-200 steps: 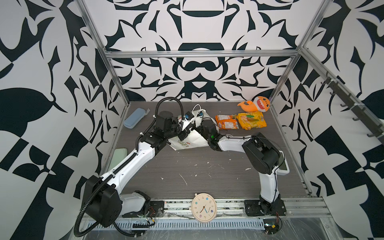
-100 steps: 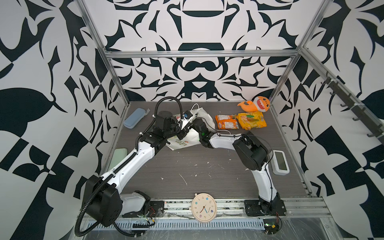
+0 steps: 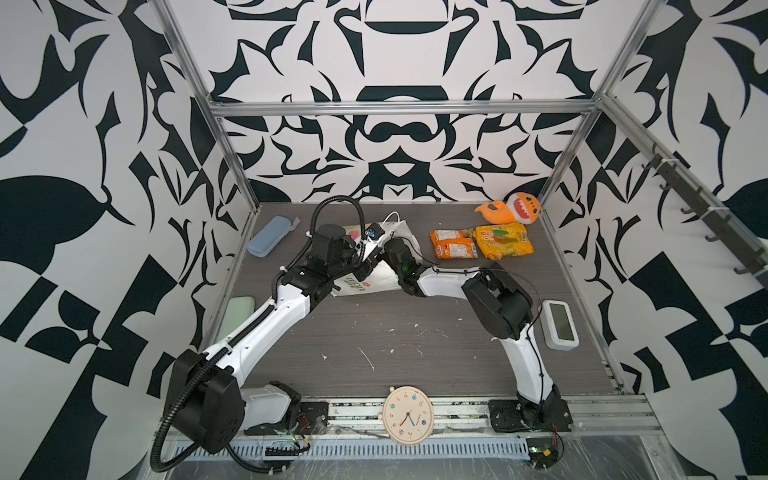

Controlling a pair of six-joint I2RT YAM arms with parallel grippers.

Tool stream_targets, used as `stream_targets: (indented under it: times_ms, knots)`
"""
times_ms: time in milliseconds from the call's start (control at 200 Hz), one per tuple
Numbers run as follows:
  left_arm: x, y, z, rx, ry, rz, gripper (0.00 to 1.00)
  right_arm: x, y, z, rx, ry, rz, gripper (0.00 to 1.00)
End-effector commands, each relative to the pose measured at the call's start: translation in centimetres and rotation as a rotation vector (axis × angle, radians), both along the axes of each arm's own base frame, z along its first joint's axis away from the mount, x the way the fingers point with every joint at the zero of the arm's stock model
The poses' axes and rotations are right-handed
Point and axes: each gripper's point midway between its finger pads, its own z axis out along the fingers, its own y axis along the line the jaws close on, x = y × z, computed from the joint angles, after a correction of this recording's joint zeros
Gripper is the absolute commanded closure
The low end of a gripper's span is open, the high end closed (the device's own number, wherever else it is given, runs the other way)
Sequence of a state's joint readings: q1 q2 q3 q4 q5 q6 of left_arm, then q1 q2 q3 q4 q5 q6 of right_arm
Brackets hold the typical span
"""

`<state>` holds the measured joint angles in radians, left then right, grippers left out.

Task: Take the snacks out of the paper bag
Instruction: 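Reach the right gripper deeper into the bag onto a yellow packet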

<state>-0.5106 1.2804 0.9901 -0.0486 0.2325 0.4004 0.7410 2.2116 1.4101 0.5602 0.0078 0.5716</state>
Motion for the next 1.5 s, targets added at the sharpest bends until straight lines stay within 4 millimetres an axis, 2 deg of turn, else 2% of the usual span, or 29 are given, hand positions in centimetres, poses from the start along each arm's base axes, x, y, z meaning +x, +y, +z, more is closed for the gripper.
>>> stream_targets:
  times_ms: [0,155,425,575,820,1175,1195,1230,1495]
  knots:
    - [-2.4,-2.2,4.2,-0.096,-0.104,-0.147,1.0,0.2,-2.4,-3.7,-0.076,0.085,-0.028,0.86]
    - [-2.1,-2.1,3.8,-0.092,-0.102,-0.134,1.0,-0.4,-2.3,-2.3,-0.055,0.044,0.005,0.94]
    - [-1.6,-1.8,3.0,-0.074,-0.097,-0.107,1.0,-2.2,-2.3,-0.3,-0.03,-0.019,0.085,0.96]
    - [-1.4,-1.7,2.8,-0.068,-0.1,-0.093,1.0,-3.4,-2.5,0.8,-0.004,-0.055,0.125,1.0]
    - [-1.2,-1.6,2.2,-0.057,-0.089,-0.083,1.0,-5.1,-3.2,2.9,0.042,-0.105,0.174,1.0]
    - [-1.0,-1.7,2.1,-0.052,-0.079,-0.083,1.0,-6.7,-5.2,6.4,0.091,-0.168,0.189,1.0]
    - [-0.6,-1.9,1.0,-0.039,-0.053,-0.082,1.0,-6.7,-5.4,6.5,0.093,-0.172,0.187,1.0]
    - [-0.5,-2.0,0.7,-0.034,-0.047,-0.083,1.0,-6.9,-5.7,6.8,0.094,-0.179,0.189,1.0]
    - [-0.3,-2.2,0.4,-0.028,-0.035,-0.09,1.0,-7.7,-7.6,9.1,0.111,-0.222,0.181,1.0]
